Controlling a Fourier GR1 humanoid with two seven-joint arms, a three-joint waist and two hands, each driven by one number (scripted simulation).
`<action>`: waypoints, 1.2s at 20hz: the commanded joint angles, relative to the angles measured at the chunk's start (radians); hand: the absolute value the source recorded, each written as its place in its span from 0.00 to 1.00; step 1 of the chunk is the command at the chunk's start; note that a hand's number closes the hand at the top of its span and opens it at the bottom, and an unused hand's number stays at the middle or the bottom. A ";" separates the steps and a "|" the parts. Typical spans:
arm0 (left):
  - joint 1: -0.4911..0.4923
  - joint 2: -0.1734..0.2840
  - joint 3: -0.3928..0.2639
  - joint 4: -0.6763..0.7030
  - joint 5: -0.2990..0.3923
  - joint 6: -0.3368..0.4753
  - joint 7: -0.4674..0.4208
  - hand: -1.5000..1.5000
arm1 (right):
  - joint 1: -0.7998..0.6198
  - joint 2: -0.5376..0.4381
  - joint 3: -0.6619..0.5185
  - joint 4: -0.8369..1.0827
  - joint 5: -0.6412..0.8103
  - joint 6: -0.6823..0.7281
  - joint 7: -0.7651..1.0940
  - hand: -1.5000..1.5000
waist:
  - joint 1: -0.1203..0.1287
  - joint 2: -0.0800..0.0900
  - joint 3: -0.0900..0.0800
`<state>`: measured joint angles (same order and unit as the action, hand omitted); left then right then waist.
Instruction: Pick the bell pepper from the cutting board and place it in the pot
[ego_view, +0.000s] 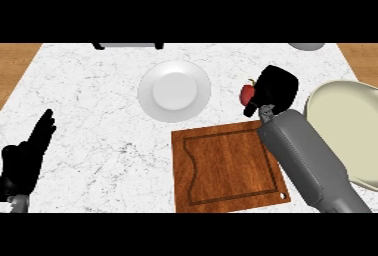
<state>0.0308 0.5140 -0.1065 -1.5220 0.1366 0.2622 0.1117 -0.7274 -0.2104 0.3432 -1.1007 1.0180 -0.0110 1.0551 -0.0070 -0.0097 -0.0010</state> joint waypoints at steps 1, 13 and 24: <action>0.021 0.008 0.027 0.014 0.025 -0.033 -0.030 0.50 | -0.053 -0.056 0.022 -0.075 0.159 -0.018 0.167 1.00 | -0.002 0.000 -0.001; -0.011 -0.031 0.027 0.026 -0.026 -0.024 -0.014 0.50 | -0.008 -0.173 -0.263 -0.326 0.173 -0.055 0.037 1.00 | 0.003 0.009 0.001; -0.001 -0.060 0.036 -0.035 -0.084 -0.047 0.037 0.50 | 0.111 -0.296 -0.482 -0.247 0.084 -0.171 -0.236 1.00 | 0.011 0.011 0.002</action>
<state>0.0434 0.4661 -0.0623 -1.5271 0.0829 0.2109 0.1005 -0.6401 -0.4604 -0.0668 -1.4125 1.1357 -0.1229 0.9107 0.0019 -0.0001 0.0001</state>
